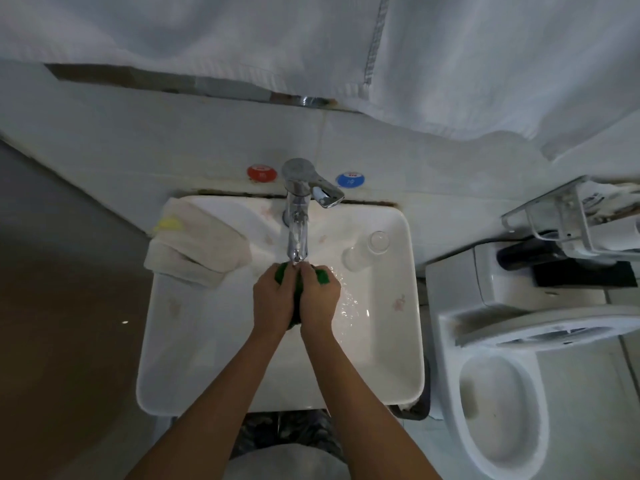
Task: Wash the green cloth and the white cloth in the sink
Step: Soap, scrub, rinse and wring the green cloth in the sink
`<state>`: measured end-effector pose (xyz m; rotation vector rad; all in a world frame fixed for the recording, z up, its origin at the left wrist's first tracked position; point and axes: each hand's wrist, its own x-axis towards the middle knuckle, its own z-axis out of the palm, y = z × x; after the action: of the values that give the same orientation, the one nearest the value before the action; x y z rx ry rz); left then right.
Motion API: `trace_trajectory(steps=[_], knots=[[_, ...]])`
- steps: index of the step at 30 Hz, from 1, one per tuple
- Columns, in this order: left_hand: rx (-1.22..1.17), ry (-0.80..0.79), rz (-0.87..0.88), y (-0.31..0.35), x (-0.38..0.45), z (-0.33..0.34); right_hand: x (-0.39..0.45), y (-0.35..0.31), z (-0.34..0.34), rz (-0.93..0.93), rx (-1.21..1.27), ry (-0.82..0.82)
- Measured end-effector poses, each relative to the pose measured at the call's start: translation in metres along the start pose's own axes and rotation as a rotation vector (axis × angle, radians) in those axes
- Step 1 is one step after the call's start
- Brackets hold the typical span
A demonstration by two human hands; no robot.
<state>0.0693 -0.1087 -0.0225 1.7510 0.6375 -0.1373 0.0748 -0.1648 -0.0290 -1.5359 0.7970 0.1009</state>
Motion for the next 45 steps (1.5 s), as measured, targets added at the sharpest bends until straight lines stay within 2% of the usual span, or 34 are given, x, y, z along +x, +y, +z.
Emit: trace_trajectory(steps=[5,8,12,17,22,25,29,31,34,38,40,43,45], knots=[[-0.110,-0.021,0.030,0.008,0.009,-0.001,-0.002,-0.015,-0.007,0.217,0.172,-0.253],[-0.228,-0.014,0.027,0.008,0.012,-0.005,-0.003,-0.022,-0.016,0.317,0.087,-0.389],[-0.187,-0.094,0.158,0.004,0.006,-0.010,0.002,-0.021,-0.029,0.361,-0.030,-0.508],[-0.151,-0.189,0.189,-0.007,-0.003,-0.005,0.006,-0.016,-0.026,0.250,0.019,-0.378],[-0.167,-0.232,0.091,-0.007,-0.003,-0.008,0.006,-0.013,-0.020,0.145,0.196,-0.257],[-0.021,-0.234,-0.030,-0.005,0.000,-0.009,0.008,-0.009,-0.020,0.041,0.223,-0.256],[0.148,-0.274,-0.132,0.001,0.008,-0.017,0.010,0.000,-0.022,-0.022,0.171,-0.337],[0.119,-0.285,-0.132,0.001,0.011,-0.020,0.011,0.004,-0.023,0.033,0.182,-0.409],[0.080,-0.192,-0.037,0.004,0.011,-0.022,0.016,0.005,-0.024,0.057,0.125,-0.525],[-0.120,-0.144,-0.033,0.008,0.006,-0.026,0.015,0.003,-0.027,0.093,0.083,-0.660],[-0.183,-0.156,-0.053,0.010,0.000,-0.026,0.011,0.001,-0.026,0.080,0.073,-0.616],[-0.330,-0.165,-0.104,0.010,-0.007,-0.017,0.009,-0.001,-0.021,0.015,0.080,-0.460],[-0.294,-0.096,-0.077,0.010,-0.007,-0.008,0.010,-0.003,-0.018,-0.020,0.077,-0.337]])
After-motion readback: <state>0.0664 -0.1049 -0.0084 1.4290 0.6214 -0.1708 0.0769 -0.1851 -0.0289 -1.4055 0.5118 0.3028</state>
